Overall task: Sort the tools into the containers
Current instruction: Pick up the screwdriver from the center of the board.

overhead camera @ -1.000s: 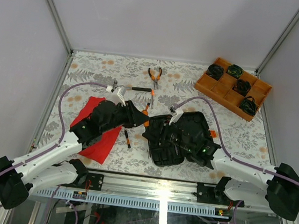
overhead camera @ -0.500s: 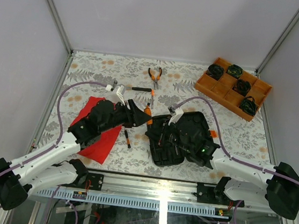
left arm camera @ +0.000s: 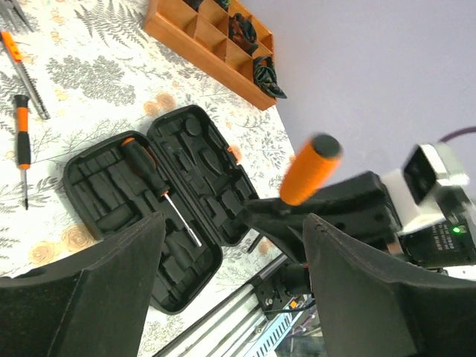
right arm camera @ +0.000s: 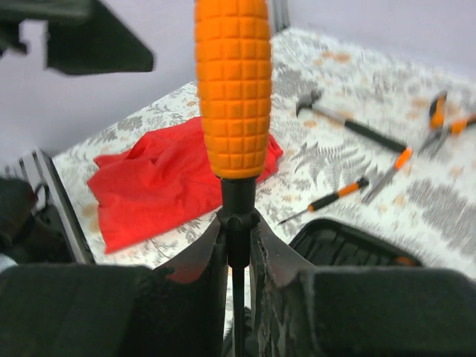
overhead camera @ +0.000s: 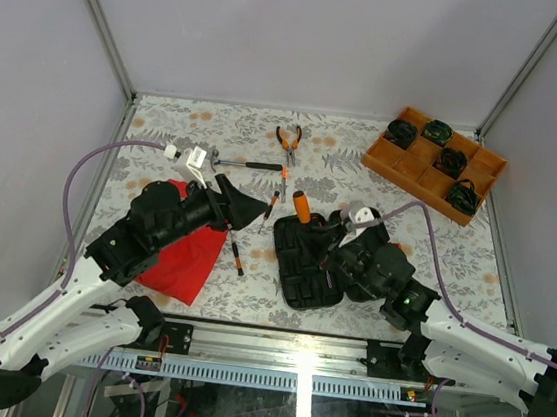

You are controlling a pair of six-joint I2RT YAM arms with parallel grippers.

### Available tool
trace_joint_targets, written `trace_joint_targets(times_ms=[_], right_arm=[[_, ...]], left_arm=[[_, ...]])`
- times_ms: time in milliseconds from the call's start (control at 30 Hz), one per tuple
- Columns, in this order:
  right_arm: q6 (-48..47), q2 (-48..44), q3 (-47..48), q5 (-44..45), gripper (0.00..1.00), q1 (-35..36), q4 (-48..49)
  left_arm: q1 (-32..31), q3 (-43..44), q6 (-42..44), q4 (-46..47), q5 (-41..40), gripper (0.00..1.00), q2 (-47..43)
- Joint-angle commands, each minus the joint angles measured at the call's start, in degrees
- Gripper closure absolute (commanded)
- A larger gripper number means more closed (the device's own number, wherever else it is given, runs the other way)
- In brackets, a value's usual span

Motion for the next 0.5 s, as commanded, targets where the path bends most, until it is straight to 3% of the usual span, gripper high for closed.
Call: trace_joint_targets(times_ms=[0, 167, 267, 367, 467], right_arm=[[-28.5, -5.0, -1.9, -15.4, 1.00, 0.1, 9.2], [-50.9, -5.8, 0.0, -27.5, 1.00, 0.1, -1.2], [-67.6, -4.2, 3.7, -32.6, 1.00, 0.1, -12.7], [-80.8, -1.8, 7.8, -33.6, 1.00, 0.1, -24.1], [-87.8, 1.0, 11.4, -31.7, 1.00, 0.1, -32.7]], left_arm=[[-0.4, 1.0, 2.2, -4.4, -2.2, 0.25, -1.7], [-0.4, 1.1, 2.6, -3.9, 1.4, 0.21, -0.3], [-0.4, 0.9, 2.8, -3.1, 4.0, 0.19, 0.5], [-0.4, 0.2, 3.8, -1.8, 7.6, 0.16, 1.2], [-0.4, 0.0, 5.3, -0.8, 11.9, 0.14, 2.7]])
